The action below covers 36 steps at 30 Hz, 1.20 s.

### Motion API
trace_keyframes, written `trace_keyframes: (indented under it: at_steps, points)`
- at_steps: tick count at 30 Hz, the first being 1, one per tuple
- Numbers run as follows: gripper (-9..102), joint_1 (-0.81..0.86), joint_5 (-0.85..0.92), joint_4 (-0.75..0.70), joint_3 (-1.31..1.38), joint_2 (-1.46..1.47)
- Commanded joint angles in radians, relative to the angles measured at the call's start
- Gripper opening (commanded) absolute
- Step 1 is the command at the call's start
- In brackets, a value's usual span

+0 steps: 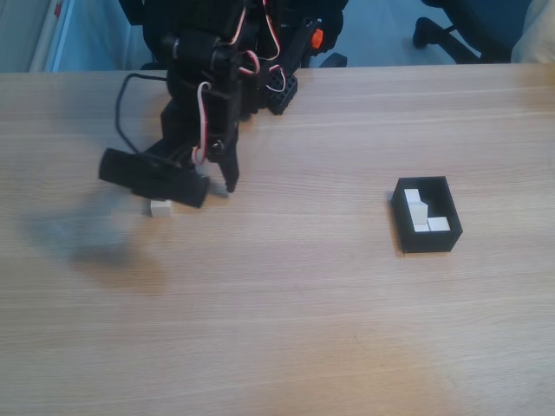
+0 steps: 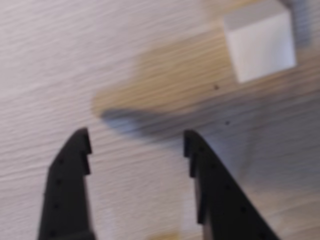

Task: Pick blocks and place them in the box.

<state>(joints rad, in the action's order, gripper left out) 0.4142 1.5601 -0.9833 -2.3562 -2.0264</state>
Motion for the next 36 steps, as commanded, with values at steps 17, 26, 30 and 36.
trace_keyframes:
  at_steps: [17, 26, 30, 36]
  points:
    - [20, 0.141, 0.037, -0.011, 0.36, 0.324]
    - [20, 0.16, 0.035, -0.012, 0.44, 0.397]
    - [20, 0.164, 0.043, -0.008, 0.469, 0.423]
    - [20, 0.178, 0.051, -0.003, 0.489, 0.448]
